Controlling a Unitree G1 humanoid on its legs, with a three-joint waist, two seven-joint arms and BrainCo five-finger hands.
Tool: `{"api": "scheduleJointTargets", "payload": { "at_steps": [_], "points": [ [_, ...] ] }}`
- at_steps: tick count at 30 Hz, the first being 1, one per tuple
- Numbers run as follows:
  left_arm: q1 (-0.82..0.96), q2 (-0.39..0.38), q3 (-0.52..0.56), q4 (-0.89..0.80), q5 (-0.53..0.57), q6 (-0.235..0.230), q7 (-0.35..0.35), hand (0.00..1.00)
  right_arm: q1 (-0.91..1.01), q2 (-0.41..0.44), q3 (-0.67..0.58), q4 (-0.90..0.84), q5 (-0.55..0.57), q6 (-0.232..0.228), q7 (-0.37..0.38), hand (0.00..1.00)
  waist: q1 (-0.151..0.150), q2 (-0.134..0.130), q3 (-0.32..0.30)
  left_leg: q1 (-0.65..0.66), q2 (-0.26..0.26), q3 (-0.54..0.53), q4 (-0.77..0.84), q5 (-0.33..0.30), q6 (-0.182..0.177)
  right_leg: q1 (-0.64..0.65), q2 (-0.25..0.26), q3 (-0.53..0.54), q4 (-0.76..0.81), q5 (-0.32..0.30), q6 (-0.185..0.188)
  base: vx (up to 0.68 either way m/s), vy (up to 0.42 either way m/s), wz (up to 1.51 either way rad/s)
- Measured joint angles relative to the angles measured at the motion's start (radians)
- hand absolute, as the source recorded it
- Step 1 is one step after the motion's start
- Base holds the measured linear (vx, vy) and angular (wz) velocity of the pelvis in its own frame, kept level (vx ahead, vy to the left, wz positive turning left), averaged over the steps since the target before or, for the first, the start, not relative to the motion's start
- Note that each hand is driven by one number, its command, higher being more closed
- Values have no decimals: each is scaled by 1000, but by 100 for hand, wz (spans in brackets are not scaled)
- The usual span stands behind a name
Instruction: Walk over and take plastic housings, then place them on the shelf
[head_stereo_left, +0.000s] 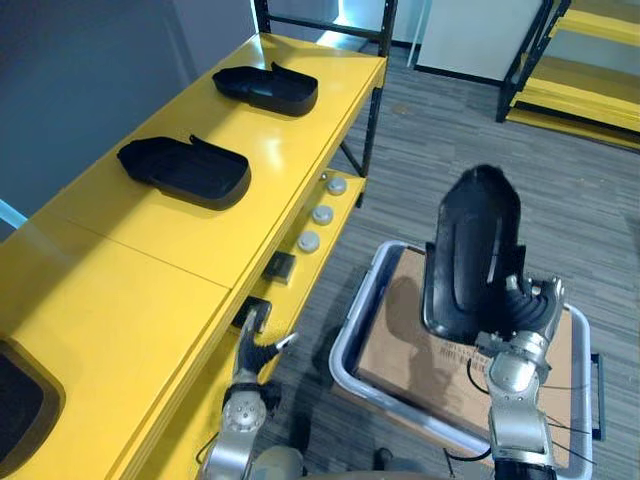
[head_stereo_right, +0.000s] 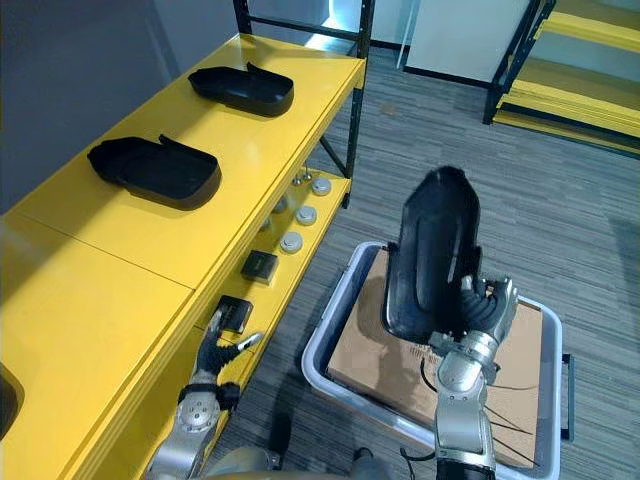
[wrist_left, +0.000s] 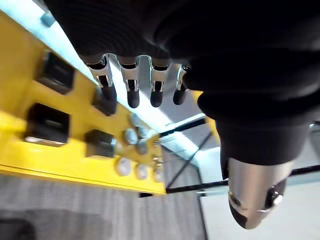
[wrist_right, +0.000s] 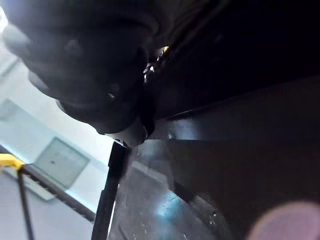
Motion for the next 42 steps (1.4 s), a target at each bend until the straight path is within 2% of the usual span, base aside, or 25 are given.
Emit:
{"api": "scheduleJointTargets", "payload": {
  "at_steps": [4, 8, 11, 15, 18, 27, 28, 35, 39, 42],
  "points": [
    [-29, 1, -58, -62, -23, -13, 2, 0, -1, 12, 52, -65, -26, -6, -9, 100, 0, 4, -24, 3, 0, 0, 3, 0, 0, 1, 0, 1, 3, 0, 0, -33, 6, 0],
    [-81, 4, -113, -75, -61, -19, 2, 0, -2, 13, 118, -74, -25, -36, -17, 100, -2, 4, -29, 24, 1, 4, 4, 0, 0, 15, 0, 8, 8, 0, 0, -43, 9, -4],
    [-114, 5, -146, -75, -63, -19, 12, 0, -3, 13, 166, -74, -25, -41, -17, 100, -6, 6, -43, 24, 2, 9, 4, 0, 1, 12, 1, 16, 5, 1, -1, -49, 13, -8],
    [-166, 5, -201, -83, -84, -19, 17, 0, -17, 12, 243, -74, -24, -48, -16, 100, -23, 8, -52, 26, 4, 27, 3, 0, 1, 9, 5, 33, -6, 14, -2, -32, 16, -14],
    [-212, 4, -244, -84, -120, -18, 22, 0, -24, 11, 304, -75, -22, -71, -15, 100, -30, 8, -52, 26, 5, 38, 3, 1, 1, 5, 5, 47, -7, 21, -1, -22, 17, -12],
    [-272, 34, -276, -63, -200, -4, 52, 0, -37, -9, 373, -74, 32, -77, -18, 100, -52, 9, -79, 27, 5, 53, -3, 1, 2, -4, 4, 63, -12, 27, 1, -11, 10, -6],
    [-284, 42, -282, -59, -212, 1, 59, 100, -48, -11, 376, -74, 35, -78, -18, 100, -54, 9, -79, 27, 5, 56, -3, 1, 2, -4, 5, 65, -15, 29, 1, -25, 8, -8],
    [-294, 47, -284, -23, -281, 7, 64, 100, -64, -54, 403, -58, 55, -77, -18, 100, -55, 7, -82, 32, 5, 70, -9, 2, 3, -5, 7, 82, -25, 38, 0, -19, 10, -7],
    [-322, 81, -292, -22, -317, 14, 67, 100, -64, -72, 412, -58, 63, -77, -19, 100, -59, 5, -88, 32, 5, 74, -11, 3, 4, -9, 7, 86, -25, 38, 1, -4, 2, -1],
    [-335, 81, -290, 6, -330, 16, 87, 100, -64, -81, 431, -48, 63, -78, -21, 100, -63, 4, -102, 32, 4, 74, -12, 3, 4, -9, 6, 87, -27, 38, 1, 0, 0, 0]
  ]
}}
